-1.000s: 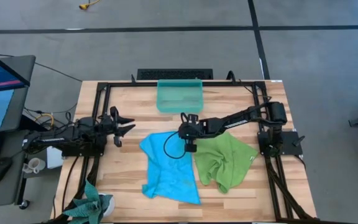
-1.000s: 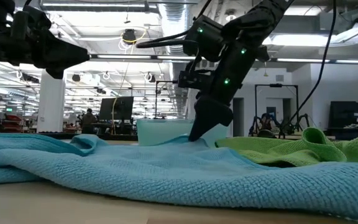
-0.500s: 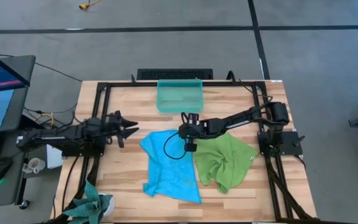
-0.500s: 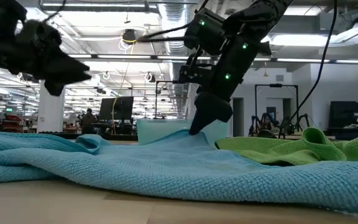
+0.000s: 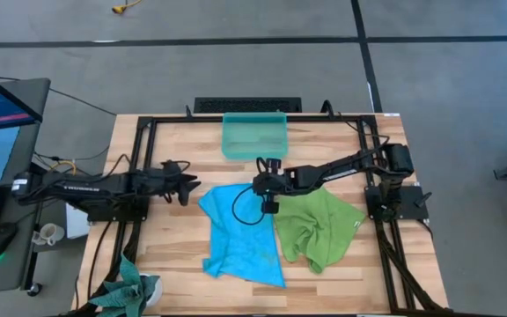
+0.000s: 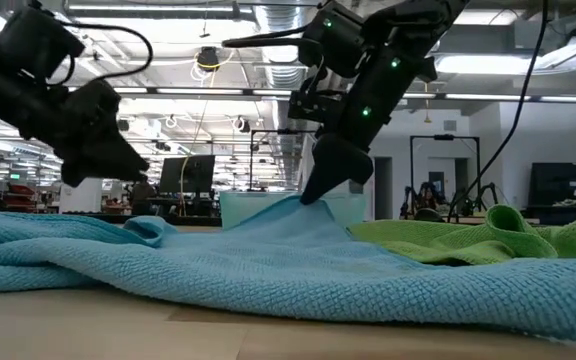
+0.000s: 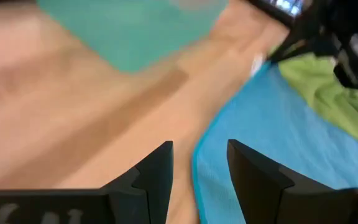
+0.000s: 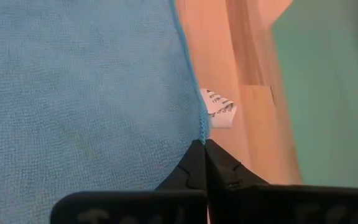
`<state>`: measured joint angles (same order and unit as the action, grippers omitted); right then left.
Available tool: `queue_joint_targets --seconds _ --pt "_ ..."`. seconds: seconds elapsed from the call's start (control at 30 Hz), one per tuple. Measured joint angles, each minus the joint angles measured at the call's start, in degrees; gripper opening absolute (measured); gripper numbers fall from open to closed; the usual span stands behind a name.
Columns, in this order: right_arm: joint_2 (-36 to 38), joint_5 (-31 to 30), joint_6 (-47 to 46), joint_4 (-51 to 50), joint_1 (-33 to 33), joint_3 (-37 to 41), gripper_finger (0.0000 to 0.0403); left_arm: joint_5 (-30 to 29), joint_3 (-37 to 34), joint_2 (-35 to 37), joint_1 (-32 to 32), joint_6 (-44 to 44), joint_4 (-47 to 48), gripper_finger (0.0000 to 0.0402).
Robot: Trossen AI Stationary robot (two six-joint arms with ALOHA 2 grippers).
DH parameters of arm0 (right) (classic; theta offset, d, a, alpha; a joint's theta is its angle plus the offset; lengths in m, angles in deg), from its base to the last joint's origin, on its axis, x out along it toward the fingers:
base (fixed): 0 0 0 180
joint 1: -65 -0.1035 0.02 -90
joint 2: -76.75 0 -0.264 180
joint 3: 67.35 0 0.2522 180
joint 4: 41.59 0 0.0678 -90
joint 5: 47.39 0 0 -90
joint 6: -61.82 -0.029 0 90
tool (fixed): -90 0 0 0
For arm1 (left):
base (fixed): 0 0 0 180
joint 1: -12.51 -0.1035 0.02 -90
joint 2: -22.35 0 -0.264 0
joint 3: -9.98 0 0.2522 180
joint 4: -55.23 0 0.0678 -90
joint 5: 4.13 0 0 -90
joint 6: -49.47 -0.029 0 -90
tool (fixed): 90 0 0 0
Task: Roll microfiber towels into tight, uniform cylinder then place into a basket
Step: Fold the blue microfiber cloth
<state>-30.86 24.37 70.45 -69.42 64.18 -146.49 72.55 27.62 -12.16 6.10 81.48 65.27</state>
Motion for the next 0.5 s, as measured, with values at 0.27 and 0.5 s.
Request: queue_joint_targets --seconds 0.27,0.5 --pt "0.0 0.1 0.2 0.0 0.2 0.0 0.0006 4.3 0.1 -9.0 0.0 5.7 -4.0 0.0143" --pt "0.0 0.1 0.3 0.0 0.2 0.0 0.0006 6.2 1.4 -17.2 -0.1 7.5 -7.2 0.0143"
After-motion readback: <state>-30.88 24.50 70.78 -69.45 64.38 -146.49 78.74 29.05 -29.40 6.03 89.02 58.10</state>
